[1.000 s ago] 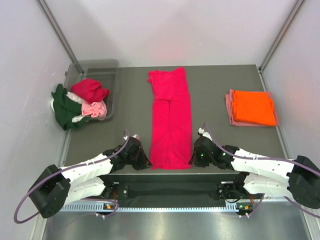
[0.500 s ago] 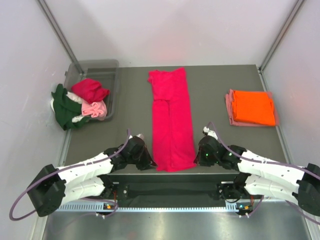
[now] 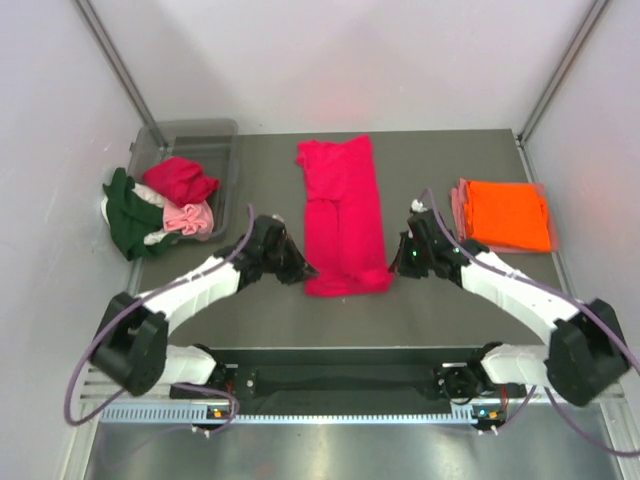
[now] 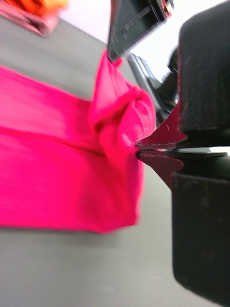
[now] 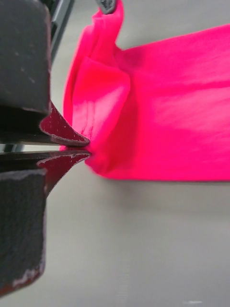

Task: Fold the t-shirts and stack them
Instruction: Fold the tshirt, then neatly place the folded tshirt to the corner

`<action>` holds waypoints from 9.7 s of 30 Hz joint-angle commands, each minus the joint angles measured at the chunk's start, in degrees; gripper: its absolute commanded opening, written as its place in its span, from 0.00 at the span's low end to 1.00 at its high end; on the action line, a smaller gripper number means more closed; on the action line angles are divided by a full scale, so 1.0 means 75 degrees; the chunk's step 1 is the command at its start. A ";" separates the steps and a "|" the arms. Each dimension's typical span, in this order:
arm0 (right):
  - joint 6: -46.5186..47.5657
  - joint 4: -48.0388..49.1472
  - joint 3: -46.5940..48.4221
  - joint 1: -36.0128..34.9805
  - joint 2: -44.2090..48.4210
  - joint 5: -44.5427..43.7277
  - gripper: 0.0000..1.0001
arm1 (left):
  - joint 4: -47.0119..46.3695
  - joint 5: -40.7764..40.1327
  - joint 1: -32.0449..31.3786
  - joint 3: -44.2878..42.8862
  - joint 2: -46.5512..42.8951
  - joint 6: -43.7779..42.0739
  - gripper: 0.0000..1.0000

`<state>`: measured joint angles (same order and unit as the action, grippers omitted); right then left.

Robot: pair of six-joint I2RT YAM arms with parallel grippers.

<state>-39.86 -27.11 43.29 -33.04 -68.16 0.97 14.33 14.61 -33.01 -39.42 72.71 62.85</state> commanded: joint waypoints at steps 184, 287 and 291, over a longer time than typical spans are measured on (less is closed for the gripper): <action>0.1951 -0.1611 0.0051 0.1932 0.3265 0.2637 0.00 | 0.1794 0.0525 -0.1000 -0.0697 -0.2663 -0.1571 0.00; 0.3850 -0.1576 0.5256 0.2389 -0.7108 -0.7911 0.05 | -0.3680 -0.0882 0.2750 0.0182 0.0946 -0.3142 0.92; 0.3849 -0.1354 0.4998 0.2214 -0.6640 -0.7501 0.00 | -0.3668 -0.0894 0.2750 0.0170 0.0935 -0.3142 0.92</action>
<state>-10.33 -36.69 81.34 -15.66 -122.10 -55.00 -10.90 7.64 -12.16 -36.42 80.03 39.29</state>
